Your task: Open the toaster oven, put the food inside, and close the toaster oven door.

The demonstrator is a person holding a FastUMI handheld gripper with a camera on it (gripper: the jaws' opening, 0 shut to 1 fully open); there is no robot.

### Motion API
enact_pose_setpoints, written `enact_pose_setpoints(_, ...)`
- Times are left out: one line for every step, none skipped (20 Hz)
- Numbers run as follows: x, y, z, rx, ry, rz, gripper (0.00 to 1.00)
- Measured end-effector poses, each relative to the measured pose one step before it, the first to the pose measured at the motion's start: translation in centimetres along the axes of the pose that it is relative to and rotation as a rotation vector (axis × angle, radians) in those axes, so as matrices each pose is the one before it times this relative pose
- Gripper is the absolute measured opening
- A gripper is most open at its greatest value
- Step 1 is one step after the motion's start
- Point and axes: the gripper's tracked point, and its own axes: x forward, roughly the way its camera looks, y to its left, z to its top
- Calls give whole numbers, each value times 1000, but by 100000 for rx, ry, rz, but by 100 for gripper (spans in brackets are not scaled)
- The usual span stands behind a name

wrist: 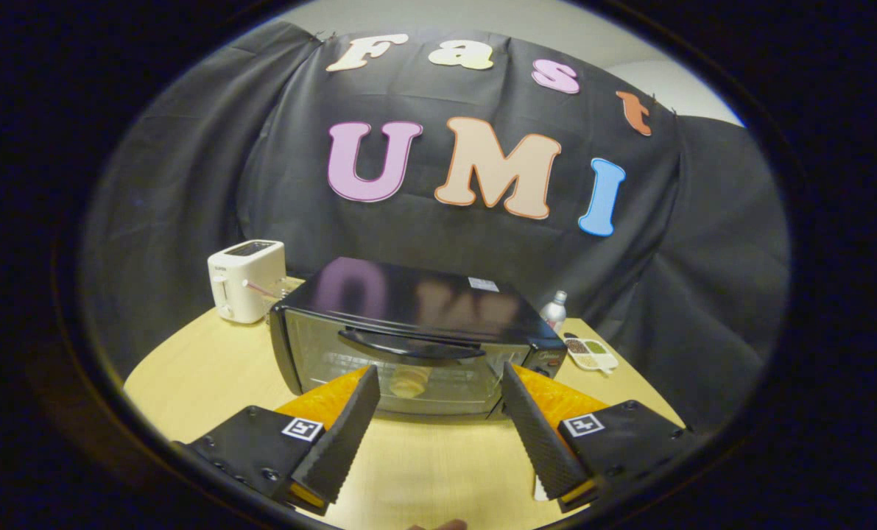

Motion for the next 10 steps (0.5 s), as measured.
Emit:
enact_pose_setpoints(-498, 20, 796, 1536, -1353, 585, 100)
enact_pose_setpoints(-304, 42, 745, 1755, -905, 683, 100)
enact_pose_setpoints(-315, -3, 561, 1930, -891, 601, 100)
enact_pose_setpoints(-374, -4, 657, 1645, -973, 272, 100)
enact_pose_setpoints(-379, -136, 524, 1093, -636, 33, 100)
enact_pose_setpoints(-371, -168, 452, 1071, -143, -483, 100)
enact_pose_setpoints(-335, -276, 411, 912, -348, -696, 100)
enact_pose_setpoints(-322, -147, 646, 741, -807, -385, 100)
enact_pose_setpoints(-277, -111, 655, 532, -1053, -56, 100)
enact_pose_setpoints(-220, 21, 595, 276, -1052, 85, 100)
